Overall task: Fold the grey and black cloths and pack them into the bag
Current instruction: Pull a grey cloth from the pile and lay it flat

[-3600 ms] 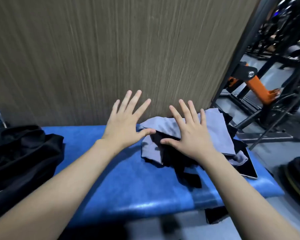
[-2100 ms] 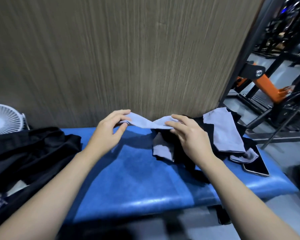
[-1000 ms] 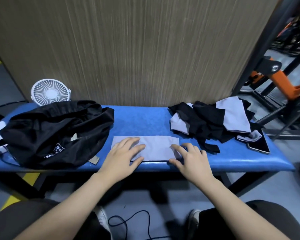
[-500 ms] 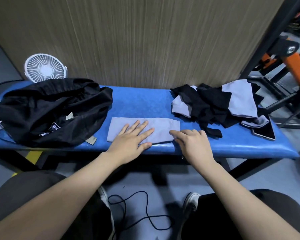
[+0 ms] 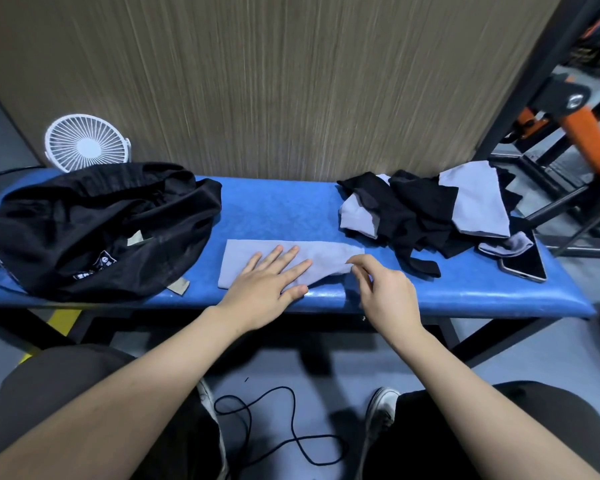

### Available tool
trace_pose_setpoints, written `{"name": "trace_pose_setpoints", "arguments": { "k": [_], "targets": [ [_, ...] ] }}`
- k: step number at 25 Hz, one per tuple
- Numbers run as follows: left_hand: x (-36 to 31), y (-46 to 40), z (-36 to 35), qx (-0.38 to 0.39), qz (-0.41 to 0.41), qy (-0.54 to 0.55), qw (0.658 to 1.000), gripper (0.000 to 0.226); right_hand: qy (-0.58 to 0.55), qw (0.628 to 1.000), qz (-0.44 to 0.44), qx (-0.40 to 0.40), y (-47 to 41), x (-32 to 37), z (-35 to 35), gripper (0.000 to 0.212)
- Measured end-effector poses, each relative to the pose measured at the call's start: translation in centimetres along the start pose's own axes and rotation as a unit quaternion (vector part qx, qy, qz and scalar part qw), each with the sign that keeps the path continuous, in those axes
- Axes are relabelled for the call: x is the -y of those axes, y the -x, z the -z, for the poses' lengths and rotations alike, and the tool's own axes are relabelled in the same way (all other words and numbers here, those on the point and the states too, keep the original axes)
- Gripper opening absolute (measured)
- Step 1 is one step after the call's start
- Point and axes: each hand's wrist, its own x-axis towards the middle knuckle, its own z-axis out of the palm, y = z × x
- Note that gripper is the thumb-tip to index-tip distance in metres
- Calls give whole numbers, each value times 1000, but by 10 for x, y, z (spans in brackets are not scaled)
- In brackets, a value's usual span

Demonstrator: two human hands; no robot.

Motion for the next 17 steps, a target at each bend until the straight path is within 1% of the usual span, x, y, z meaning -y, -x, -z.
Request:
{"name": "trace_pose_setpoints", "arguments": {
  "k": [4,5,7,10,13,15,17],
  "targets": [
    [-8,-5,1,12,-2,8,1000,55,-27,998,-37,-32,4,0,14,6],
    [-9,-4,1,12,2,7,1000,56,-30,997,-52,-40,5,-1,17,8],
    [-8,-2,3,7,21,0,1000,57,-24,995,-76,-62,6,-3,23,13],
    [1,4,4,-14,71,-9,997,63,-19,991,-93,-91,4,-4,27,13],
    [13,7,5,-20,111,7,994,69,-25,991,-68,-109,3,0,23,8],
    [17,10,4,-23,113,39,993,70,-39,993,-26,-113,3,6,19,15],
    [19,11,4,-42,103,69,991,72,-39,994,30,-102,3,13,11,24]
  ]
}}
